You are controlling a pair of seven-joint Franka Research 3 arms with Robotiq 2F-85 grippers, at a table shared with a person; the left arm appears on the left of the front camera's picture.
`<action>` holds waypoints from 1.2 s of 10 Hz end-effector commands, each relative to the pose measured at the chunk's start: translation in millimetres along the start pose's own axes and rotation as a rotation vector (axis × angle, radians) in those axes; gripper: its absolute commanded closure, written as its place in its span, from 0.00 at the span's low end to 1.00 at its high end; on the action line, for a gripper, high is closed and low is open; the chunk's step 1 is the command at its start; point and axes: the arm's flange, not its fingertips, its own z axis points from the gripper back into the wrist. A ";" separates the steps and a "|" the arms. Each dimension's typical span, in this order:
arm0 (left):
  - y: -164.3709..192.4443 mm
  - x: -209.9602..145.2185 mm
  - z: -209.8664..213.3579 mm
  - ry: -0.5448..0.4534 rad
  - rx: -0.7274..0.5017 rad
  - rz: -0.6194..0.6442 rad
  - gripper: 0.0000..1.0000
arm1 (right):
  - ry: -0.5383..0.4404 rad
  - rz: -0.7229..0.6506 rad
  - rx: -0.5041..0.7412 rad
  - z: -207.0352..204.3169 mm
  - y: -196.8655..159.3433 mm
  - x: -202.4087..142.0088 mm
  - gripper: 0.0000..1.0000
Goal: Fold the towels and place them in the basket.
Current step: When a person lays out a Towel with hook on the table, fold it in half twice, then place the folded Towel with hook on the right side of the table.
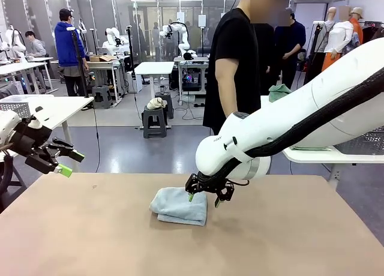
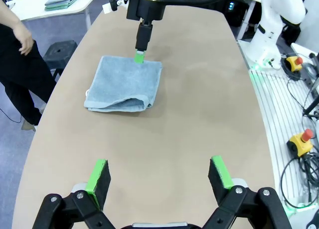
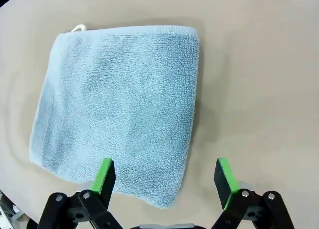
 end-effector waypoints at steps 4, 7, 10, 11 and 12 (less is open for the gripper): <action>-0.5 0.3 1.1 0.004 0.000 -0.002 0.00 | -0.004 0.008 -0.005 -0.2 0.7 -0.3 0.00; -0.5 0.3 1.1 0.004 0.000 -0.002 0.00 | -0.004 0.008 -0.005 -0.2 0.7 -0.3 0.00; -0.5 0.3 1.1 0.004 0.000 -0.002 0.00 | -0.004 0.008 -0.005 -0.2 0.7 -0.3 0.00; -0.5 0.3 1.1 0.004 0.000 -0.002 0.00 | 0.000 0.000 0.000 0.0 0.0 0.0 0.00; -0.5 0.3 1.1 0.004 0.000 -0.002 0.00 | 0.003 -0.024 -0.001 2.8 0.9 3.9 0.00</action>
